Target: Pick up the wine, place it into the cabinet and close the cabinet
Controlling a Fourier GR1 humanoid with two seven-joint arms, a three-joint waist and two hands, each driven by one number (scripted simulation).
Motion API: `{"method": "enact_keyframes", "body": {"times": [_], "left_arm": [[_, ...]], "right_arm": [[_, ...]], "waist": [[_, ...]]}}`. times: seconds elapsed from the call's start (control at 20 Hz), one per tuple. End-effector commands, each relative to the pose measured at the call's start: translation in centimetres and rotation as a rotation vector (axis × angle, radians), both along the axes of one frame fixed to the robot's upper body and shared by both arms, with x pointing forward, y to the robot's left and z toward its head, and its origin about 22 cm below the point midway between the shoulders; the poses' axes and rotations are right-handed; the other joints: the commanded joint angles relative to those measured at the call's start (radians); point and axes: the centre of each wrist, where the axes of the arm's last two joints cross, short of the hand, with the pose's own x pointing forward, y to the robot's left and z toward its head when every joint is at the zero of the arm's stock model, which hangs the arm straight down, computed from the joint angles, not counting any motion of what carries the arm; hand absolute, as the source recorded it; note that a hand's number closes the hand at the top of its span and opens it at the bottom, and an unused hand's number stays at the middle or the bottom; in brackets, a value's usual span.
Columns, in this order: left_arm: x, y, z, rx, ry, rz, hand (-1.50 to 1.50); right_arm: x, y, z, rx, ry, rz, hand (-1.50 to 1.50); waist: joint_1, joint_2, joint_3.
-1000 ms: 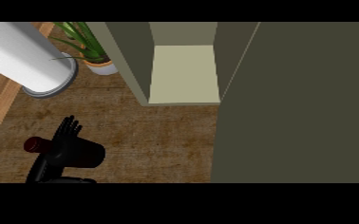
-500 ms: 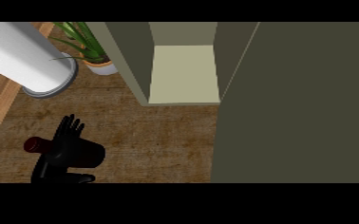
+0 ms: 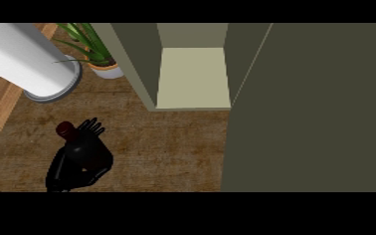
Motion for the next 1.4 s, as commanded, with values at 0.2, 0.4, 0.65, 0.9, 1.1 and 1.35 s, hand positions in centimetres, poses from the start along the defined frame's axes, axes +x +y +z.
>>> {"method": "enact_keyframes", "body": {"times": [0.2,0.4,0.65,0.9,1.1,1.35], "left_arm": [[-1.3,-2.3,-0.7,0.038,-0.034,-0.013,1.5],[0.7,-3.3,0.2,0.058,-0.059,-0.012,1.5],[1.1,-3.2,1.0,0.064,-0.142,-0.013,1.5],[-0.8,-4.6,0.3,-0.052,-0.169,0.181,1.5],[-0.4,-6.1,1.6,-0.11,-0.217,0.162,1.5],[2.0,-7.3,6.0,-0.099,-0.228,0.104,1.5]], "right_arm": [[-4.4,-1.7,3.3,0.044,-0.065,0.012,-1.5],[-4.4,-1.7,3.1,0.057,-0.073,0.04,-1.5],[-4.1,-1.5,3.3,0.04,-0.067,0.044,-1.5],[-3.8,-1.5,2.6,0.048,-0.064,0.024,-1.5],[-3.8,-1.5,3.5,0.067,-0.075,0.045,-1.5],[-3.8,-1.9,3.1,0.056,-0.073,0.039,-1.5]], "waist": [[0.004,0.0,0.0],[-0.001,-0.001,0.0],[0.006,0.001,0.0],[0.006,-0.002,0.0],[0.009,-0.001,-0.001],[0.005,-0.001,0.0]]}}
